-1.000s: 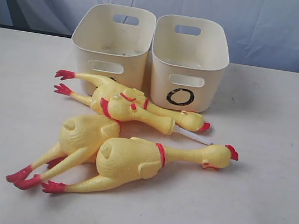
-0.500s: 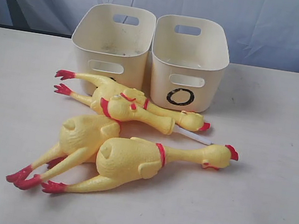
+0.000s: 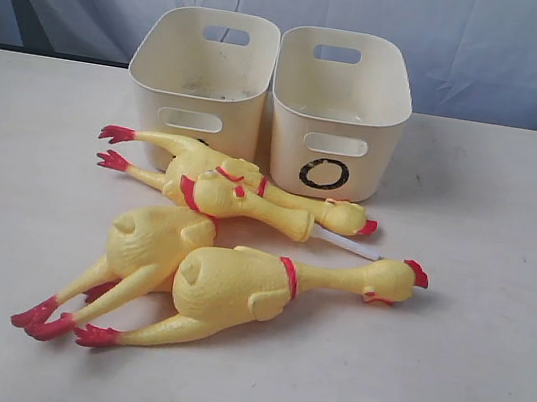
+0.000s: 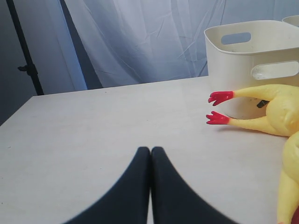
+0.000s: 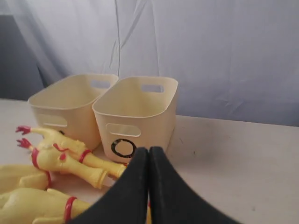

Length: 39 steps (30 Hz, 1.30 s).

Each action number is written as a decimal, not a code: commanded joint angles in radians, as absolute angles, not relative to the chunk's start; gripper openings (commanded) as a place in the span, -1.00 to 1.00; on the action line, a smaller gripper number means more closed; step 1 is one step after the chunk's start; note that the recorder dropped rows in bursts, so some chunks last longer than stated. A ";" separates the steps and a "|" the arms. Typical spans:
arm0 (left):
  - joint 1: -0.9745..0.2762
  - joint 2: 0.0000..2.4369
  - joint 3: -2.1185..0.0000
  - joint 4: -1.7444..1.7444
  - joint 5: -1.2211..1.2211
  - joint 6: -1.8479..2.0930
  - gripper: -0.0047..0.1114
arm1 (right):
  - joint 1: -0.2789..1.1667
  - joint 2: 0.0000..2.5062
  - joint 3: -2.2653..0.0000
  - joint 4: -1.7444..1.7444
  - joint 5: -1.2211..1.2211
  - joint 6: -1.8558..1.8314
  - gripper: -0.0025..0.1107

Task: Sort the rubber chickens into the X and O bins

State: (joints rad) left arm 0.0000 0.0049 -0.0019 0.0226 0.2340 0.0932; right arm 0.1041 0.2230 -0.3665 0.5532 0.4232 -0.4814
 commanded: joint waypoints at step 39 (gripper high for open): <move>0.001 0.000 0.000 0.024 0.232 0.090 -0.91 | 0.503 1.441 -0.671 0.039 0.152 -1.065 -0.94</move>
State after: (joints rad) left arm 0.0000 0.0049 -0.0019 0.0231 0.2340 0.0932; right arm 0.4896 1.3960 -0.6654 0.0914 0.1895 -1.0518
